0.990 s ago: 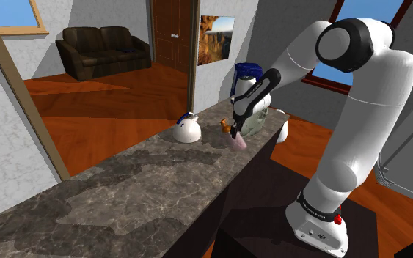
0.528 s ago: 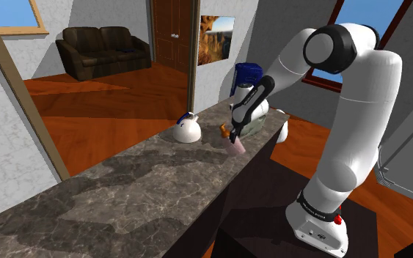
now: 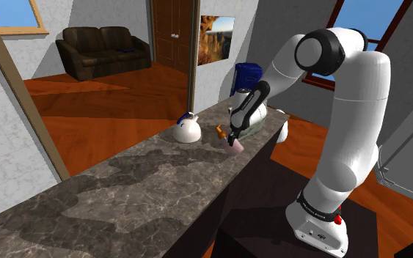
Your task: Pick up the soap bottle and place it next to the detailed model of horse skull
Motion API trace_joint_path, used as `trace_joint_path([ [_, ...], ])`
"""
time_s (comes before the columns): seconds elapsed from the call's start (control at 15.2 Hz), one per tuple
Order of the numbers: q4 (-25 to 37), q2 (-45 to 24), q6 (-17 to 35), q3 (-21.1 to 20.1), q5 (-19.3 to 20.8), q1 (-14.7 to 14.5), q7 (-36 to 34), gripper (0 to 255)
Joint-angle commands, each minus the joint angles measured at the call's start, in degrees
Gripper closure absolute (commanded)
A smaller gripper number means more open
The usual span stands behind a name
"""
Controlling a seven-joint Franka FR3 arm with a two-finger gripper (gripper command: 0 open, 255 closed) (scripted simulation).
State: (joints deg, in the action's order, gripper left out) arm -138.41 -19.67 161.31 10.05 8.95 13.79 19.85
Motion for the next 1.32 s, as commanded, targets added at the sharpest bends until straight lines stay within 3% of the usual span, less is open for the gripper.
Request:
trace_joint_path([
  [0.0, -0.11, -0.74, -0.05, 0.00, -0.06, 0.13, 0.05, 255],
  [0.26, -0.11, -0.74, -0.06, 0.00, -0.06, 0.13, 0.05, 255],
  [0.33, 0.07, -0.83, -0.16, -0.05, -0.09, 0.05, -0.05, 0],
  [0.66, -0.12, -0.74, -0.05, 0.00, -0.06, 0.13, 0.05, 0],
  [0.92, -1.40, 7.19, -6.74, 0.43, 0.62, -0.92, -0.36, 0],
  [1.25, -1.40, 7.19, -6.74, 0.42, 0.62, -0.91, -0.36, 0],
])
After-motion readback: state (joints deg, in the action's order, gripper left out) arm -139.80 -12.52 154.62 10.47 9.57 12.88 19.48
